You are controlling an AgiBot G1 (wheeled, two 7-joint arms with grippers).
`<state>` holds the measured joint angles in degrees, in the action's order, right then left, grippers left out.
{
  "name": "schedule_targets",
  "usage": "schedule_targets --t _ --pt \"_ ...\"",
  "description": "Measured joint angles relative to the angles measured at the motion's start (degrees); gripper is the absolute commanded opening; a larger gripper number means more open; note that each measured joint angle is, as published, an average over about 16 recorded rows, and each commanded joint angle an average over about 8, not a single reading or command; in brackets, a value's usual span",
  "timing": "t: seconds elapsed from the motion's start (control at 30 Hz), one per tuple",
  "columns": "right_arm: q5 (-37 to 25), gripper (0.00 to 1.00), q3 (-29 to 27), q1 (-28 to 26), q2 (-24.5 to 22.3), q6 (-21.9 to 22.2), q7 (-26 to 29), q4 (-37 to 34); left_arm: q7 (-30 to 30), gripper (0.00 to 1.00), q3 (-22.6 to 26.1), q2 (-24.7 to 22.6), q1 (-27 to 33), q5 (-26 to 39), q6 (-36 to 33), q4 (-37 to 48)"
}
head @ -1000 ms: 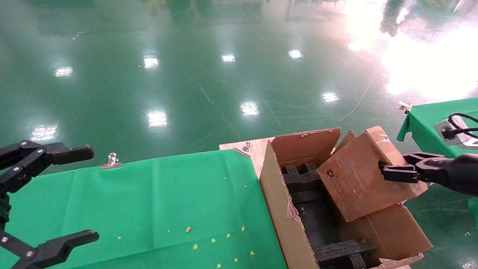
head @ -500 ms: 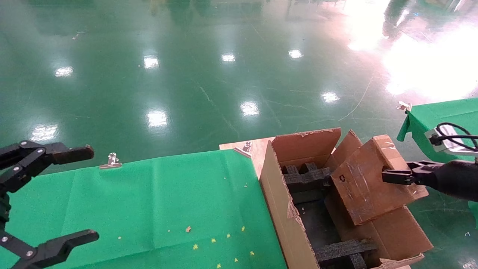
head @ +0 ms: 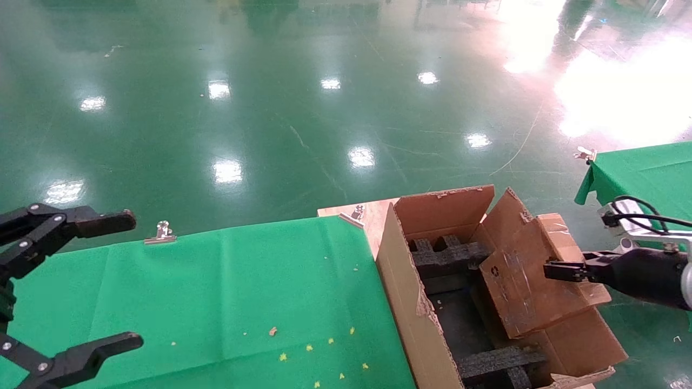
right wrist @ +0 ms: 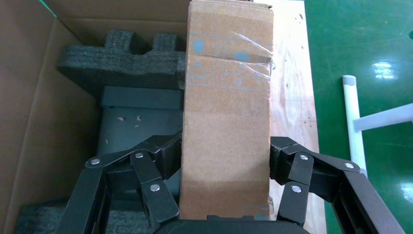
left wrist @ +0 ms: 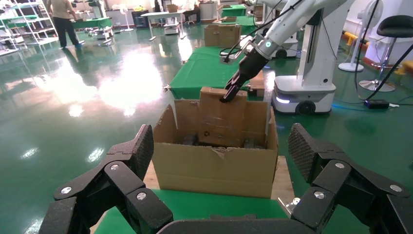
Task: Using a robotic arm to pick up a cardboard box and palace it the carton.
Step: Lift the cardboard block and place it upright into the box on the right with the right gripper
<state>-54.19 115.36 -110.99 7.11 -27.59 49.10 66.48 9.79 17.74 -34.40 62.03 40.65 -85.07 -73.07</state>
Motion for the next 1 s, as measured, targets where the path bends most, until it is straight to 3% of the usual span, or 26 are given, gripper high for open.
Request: schedule_targets --t 0.43,1.0 --pt "-11.53 0.0 4.34 -0.16 4.63 4.92 11.01 1.67 -0.01 1.0 0.03 0.01 0.01 -0.02 0.01 0.0" --pt "-24.4 0.0 10.61 0.26 13.09 7.42 26.36 0.25 -0.03 1.0 0.06 0.03 0.01 -0.04 0.03 0.0"
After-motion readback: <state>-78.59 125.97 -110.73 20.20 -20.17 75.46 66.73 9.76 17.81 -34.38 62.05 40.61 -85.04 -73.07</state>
